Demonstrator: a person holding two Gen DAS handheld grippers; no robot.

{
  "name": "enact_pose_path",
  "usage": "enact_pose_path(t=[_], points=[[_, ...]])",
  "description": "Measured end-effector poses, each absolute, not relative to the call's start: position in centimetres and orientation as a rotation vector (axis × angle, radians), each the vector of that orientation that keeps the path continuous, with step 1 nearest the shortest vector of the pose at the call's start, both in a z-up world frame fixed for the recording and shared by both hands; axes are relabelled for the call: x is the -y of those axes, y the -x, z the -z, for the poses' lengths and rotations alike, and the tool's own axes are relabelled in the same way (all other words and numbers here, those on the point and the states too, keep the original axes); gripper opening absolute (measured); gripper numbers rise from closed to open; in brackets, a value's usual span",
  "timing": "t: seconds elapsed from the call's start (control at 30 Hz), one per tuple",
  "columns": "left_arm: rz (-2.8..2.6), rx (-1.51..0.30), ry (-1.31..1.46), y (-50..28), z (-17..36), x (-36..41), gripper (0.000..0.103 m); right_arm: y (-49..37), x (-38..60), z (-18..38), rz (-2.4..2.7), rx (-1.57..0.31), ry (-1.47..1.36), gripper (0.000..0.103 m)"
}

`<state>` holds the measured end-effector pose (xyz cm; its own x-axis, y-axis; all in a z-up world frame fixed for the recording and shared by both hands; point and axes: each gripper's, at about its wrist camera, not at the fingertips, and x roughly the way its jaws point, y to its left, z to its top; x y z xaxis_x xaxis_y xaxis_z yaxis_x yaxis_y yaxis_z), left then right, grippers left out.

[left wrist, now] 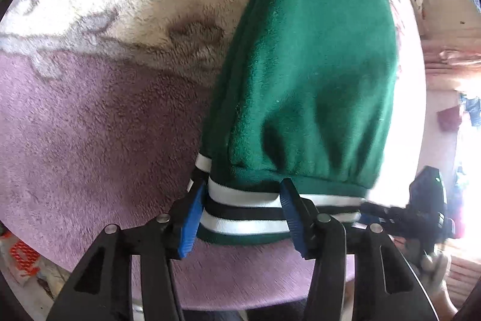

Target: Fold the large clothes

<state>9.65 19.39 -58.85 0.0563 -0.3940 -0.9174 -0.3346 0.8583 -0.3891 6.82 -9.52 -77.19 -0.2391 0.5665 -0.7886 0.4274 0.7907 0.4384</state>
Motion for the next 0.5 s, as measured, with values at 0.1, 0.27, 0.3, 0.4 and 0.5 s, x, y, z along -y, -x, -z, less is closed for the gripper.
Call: enact_pose_path(t=[0.1,0.27,0.3,0.4,0.5], points=[[0.009,-1.486,0.611,-9.9,57.8,-20.8,0.013,-5.7,8.4,77.2,-0.148,-1.848,-0.763,0.033],[-0.01,-1.505,0.607,-7.7,59.8,-22.6,0.012,-4.9,7.0,76.0,-0.154,-1.821,-0.646,0.029],[0.007,-1.527,0.614,-7.9,60.4,-22.6,0.013,-4.8,7.1,76.6,-0.146,-1.833,-0.646,0.029],[0.074,-1.57,0.602,-8.7,59.7,-23.1,0.02,-5.5,6.6,77.2,-0.183,-1.885,-0.665,0.032],[0.122,-1.558,0.631,-9.0,58.5,-24.4,0.036,-6.2,9.1,76.1,-0.253,-1.846,-0.73,0.048]])
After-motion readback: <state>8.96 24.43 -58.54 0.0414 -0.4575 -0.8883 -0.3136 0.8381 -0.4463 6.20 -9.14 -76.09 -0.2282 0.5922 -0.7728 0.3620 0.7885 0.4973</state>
